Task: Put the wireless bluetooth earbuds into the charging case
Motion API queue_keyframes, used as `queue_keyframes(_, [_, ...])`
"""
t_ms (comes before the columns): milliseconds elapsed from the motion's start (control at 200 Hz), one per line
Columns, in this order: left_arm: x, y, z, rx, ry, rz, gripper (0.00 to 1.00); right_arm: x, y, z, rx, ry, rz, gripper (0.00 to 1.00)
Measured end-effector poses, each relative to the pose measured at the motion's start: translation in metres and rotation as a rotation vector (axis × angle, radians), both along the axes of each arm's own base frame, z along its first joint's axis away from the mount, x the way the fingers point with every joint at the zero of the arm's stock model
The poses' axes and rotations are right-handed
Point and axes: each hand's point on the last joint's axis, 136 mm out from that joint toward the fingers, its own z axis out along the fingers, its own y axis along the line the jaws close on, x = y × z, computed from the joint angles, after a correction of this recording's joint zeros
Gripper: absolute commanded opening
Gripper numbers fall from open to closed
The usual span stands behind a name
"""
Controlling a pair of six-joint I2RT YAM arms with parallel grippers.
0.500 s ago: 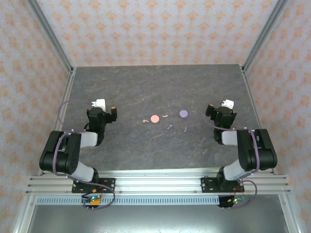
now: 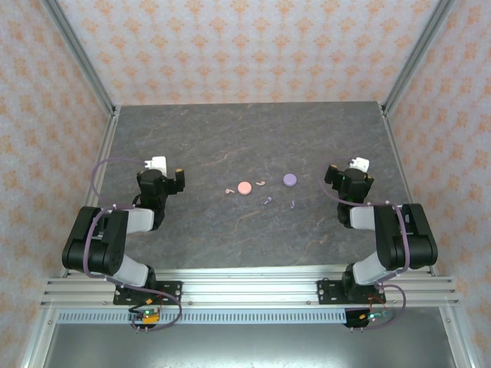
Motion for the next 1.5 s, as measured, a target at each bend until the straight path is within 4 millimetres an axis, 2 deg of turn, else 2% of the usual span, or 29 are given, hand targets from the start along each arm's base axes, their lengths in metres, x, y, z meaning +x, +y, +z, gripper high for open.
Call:
queue_keyframes(646, [0.002, 0.001, 0.003, 0.0, 0.02, 0.008, 1.0, -0.001, -0.001, -0.001, -0.002, 0.016, -0.006, 0.99])
queue_keyframes(766, [0.003, 0.003, 0.028, -0.014, 0.006, 0.029, 1.0, 0.001, -0.002, 0.011, 0.006, 0.056, -0.018, 0.99])
queue_keyframes(906, [0.004, 0.0, 0.071, -0.056, -0.022, 0.03, 1.0, 0.015, -0.001, 0.054, 0.053, 0.062, -0.037, 0.99])
queue_keyframes(1016, [0.003, -0.008, 0.102, -0.114, -0.039, 0.004, 1.0, 0.018, 0.004, 0.074, 0.106, 0.095, -0.034, 0.99])
queue_keyframes(1116, [0.0, -0.019, 0.118, -0.181, -0.021, -0.02, 1.0, 0.015, 0.017, 0.073, 0.166, 0.163, -0.007, 0.99])
queue_keyframes(1226, [-0.003, -0.04, 0.118, -0.262, 0.05, -0.055, 1.0, 0.007, 0.042, 0.067, 0.241, 0.249, 0.053, 0.99])
queue_keyframes(1397, [-0.003, -0.09, 0.093, -0.382, 0.242, -0.14, 0.87, -0.001, 0.098, 0.054, 0.344, 0.373, 0.214, 1.0])
queue_keyframes(1502, [-0.003, -0.127, 0.069, -0.433, 0.384, -0.199, 0.75, -0.007, 0.135, 0.045, 0.394, 0.453, 0.324, 0.91])
